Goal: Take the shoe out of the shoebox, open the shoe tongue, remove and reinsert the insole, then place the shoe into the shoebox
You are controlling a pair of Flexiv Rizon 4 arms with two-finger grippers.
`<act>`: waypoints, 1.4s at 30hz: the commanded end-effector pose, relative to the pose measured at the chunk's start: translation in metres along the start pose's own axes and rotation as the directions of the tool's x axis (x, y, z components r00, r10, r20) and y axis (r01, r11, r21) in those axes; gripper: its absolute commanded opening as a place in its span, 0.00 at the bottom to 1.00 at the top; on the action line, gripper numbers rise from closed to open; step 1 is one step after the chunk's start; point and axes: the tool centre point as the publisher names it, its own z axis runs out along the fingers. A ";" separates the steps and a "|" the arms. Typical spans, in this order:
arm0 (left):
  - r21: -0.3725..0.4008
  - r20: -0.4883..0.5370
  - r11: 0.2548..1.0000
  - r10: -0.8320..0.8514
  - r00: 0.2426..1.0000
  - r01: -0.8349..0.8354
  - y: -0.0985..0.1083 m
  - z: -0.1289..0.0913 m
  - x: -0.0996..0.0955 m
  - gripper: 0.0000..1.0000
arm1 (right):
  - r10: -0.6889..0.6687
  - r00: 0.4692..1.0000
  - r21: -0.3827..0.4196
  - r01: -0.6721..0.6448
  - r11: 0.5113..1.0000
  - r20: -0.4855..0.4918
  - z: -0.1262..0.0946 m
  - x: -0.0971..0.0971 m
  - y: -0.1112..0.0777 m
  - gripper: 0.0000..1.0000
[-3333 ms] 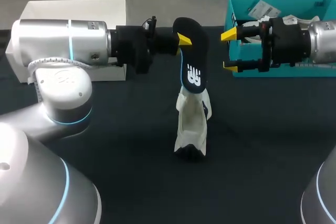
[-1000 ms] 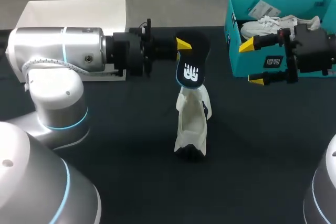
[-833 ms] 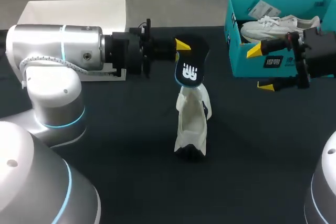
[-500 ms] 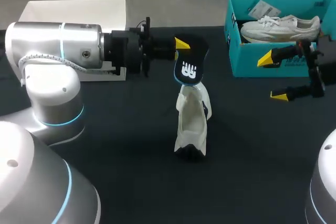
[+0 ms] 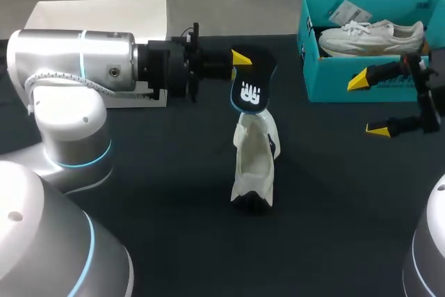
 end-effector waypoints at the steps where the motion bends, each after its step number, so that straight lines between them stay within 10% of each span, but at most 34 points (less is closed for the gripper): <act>1: -0.001 -0.002 1.000 0.000 1.000 0.000 0.000 0.000 0.000 0.00 | 0.010 1.000 0.009 -0.010 1.000 0.019 -0.007 -0.009 0.001 1.00; 17: -0.001 -0.002 1.000 0.000 1.000 0.000 0.000 0.000 0.000 0.00 | -0.012 0.989 -0.061 0.022 0.998 0.148 -0.074 -0.050 0.010 1.00; 42: -0.001 -0.002 1.000 0.000 1.000 0.000 0.000 0.000 0.000 0.00 | -0.047 0.988 -0.059 0.056 0.997 0.150 -0.072 -0.062 0.024 1.00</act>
